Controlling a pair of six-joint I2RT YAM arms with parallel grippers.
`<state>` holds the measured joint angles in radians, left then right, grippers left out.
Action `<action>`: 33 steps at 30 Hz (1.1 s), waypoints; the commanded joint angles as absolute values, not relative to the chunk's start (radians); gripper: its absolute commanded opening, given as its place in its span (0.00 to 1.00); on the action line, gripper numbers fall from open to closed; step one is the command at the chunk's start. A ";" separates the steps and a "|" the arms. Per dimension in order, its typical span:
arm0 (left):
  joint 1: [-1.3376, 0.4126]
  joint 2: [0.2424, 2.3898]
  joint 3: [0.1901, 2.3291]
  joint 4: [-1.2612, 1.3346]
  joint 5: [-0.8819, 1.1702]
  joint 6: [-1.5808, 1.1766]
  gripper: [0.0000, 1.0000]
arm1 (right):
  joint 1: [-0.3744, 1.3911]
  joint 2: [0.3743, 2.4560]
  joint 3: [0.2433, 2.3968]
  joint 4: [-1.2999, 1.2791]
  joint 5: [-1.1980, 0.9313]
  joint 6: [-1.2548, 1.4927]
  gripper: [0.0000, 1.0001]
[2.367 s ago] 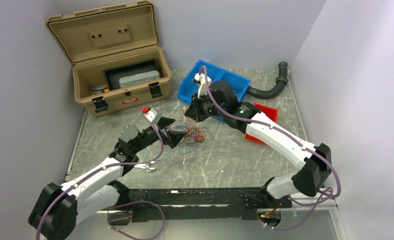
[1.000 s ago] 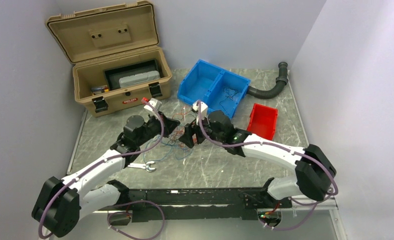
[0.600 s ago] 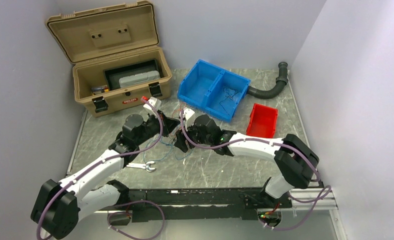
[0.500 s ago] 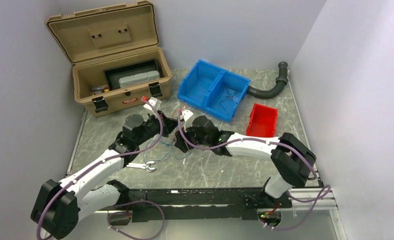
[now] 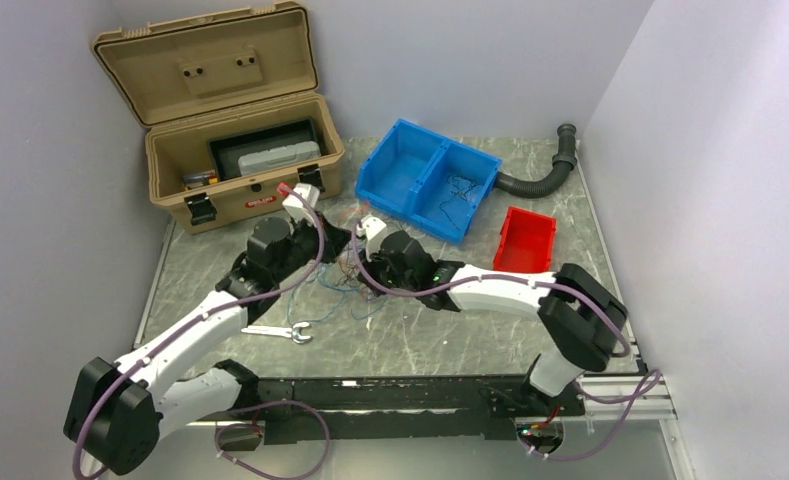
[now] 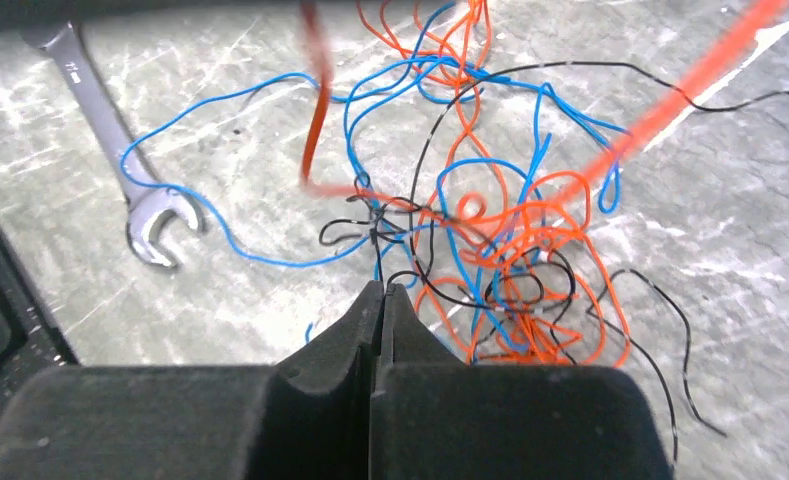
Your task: Untangle the cables
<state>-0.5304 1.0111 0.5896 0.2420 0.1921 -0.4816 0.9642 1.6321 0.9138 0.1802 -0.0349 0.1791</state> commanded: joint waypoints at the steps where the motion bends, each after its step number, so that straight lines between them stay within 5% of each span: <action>1: -0.465 1.061 0.699 0.107 0.037 -0.524 0.00 | 0.969 1.471 0.865 0.163 -0.019 0.221 0.00; 14: -0.233 1.134 0.634 0.003 -0.108 -0.626 0.00 | 0.806 0.950 0.789 -0.245 0.222 0.430 0.00; 23: -0.174 1.026 0.582 -0.192 -0.354 -0.705 0.00 | 0.540 0.880 0.888 -0.605 0.693 0.660 0.00; 29: -0.133 0.988 0.569 -0.320 -0.485 -0.792 0.00 | 0.477 0.905 0.895 -0.695 0.766 0.763 0.00; 33: -0.129 0.960 0.542 -0.217 -0.378 -0.691 0.00 | 0.473 0.869 0.855 -0.535 0.554 0.632 0.00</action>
